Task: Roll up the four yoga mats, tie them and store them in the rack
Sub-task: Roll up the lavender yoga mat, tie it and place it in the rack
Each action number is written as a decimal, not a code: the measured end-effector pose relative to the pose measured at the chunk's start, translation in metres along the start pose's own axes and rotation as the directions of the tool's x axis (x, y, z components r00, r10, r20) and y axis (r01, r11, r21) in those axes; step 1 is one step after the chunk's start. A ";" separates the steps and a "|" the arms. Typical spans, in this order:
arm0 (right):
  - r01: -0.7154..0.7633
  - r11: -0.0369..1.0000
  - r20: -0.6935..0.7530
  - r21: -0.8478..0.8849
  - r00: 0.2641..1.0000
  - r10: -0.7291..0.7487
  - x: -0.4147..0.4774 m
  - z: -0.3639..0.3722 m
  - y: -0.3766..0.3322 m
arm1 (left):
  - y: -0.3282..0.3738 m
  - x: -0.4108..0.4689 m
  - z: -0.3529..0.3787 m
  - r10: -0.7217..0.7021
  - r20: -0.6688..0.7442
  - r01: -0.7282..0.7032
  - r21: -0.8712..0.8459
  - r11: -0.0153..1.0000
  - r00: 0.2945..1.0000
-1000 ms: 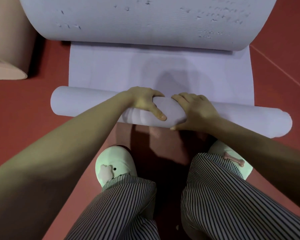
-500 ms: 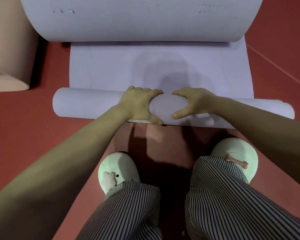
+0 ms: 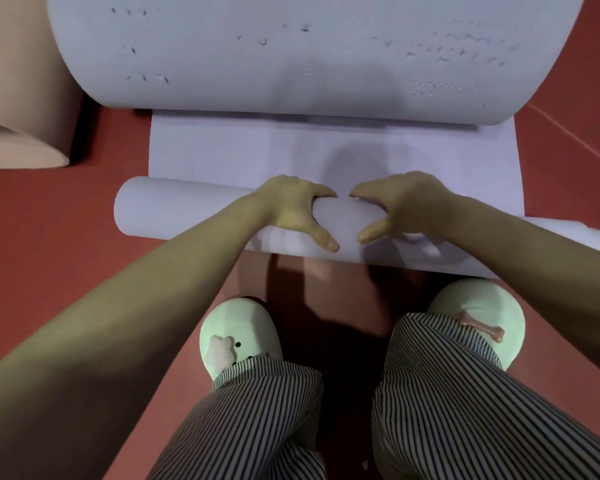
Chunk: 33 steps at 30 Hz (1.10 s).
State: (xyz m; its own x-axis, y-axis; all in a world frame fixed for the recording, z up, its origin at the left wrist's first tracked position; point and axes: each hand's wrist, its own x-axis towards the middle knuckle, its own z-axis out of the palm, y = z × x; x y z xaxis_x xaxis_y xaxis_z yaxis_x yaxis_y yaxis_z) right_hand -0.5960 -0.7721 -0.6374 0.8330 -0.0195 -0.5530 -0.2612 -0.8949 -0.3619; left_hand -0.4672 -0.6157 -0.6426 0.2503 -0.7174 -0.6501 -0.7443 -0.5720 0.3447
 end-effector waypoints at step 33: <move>0.004 0.973 -0.376 -0.230 0.922 -0.093 0.015 0.038 0.001 | -0.006 0.020 -0.024 0.009 -0.020 -0.007 0.086 0.996 1.000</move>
State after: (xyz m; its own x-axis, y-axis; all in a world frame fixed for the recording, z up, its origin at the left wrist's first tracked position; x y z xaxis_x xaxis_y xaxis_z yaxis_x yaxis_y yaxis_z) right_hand -0.6026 -0.7564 -0.6749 0.9756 -0.1026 -0.1940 -0.1385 -0.9735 -0.1821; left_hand -0.4425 -0.6362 -0.6413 0.2558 -0.7305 -0.6332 -0.7968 -0.5302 0.2898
